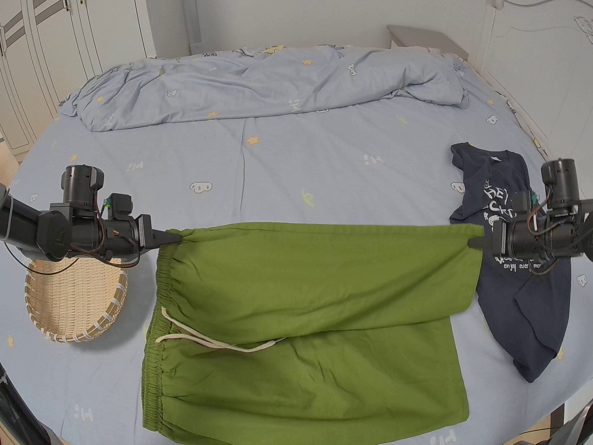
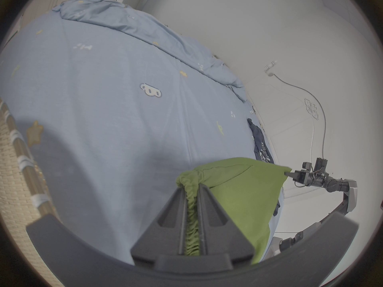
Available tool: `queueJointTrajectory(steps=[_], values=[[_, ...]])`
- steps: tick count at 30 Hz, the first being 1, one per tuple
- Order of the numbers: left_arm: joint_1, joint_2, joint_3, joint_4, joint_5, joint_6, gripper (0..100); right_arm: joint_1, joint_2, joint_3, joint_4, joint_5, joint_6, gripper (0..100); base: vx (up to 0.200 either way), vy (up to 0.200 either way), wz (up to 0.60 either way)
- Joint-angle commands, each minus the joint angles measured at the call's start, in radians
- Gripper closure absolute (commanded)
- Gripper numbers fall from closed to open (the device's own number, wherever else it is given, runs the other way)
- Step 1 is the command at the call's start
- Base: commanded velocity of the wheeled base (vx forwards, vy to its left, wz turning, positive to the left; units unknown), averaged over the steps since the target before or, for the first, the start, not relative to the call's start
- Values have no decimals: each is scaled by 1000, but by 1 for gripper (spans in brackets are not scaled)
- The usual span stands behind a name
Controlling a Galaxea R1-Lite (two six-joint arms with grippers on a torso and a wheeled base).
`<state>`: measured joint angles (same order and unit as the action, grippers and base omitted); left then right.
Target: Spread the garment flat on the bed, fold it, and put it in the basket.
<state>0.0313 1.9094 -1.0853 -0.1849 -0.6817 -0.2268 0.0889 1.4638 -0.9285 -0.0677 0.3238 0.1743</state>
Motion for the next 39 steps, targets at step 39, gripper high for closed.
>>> queueJointTrajectory(steps=[39], values=[[85,19,-22,-85,76,4,100,83,606,-728,-142,-140,-45,100,0,0,0]])
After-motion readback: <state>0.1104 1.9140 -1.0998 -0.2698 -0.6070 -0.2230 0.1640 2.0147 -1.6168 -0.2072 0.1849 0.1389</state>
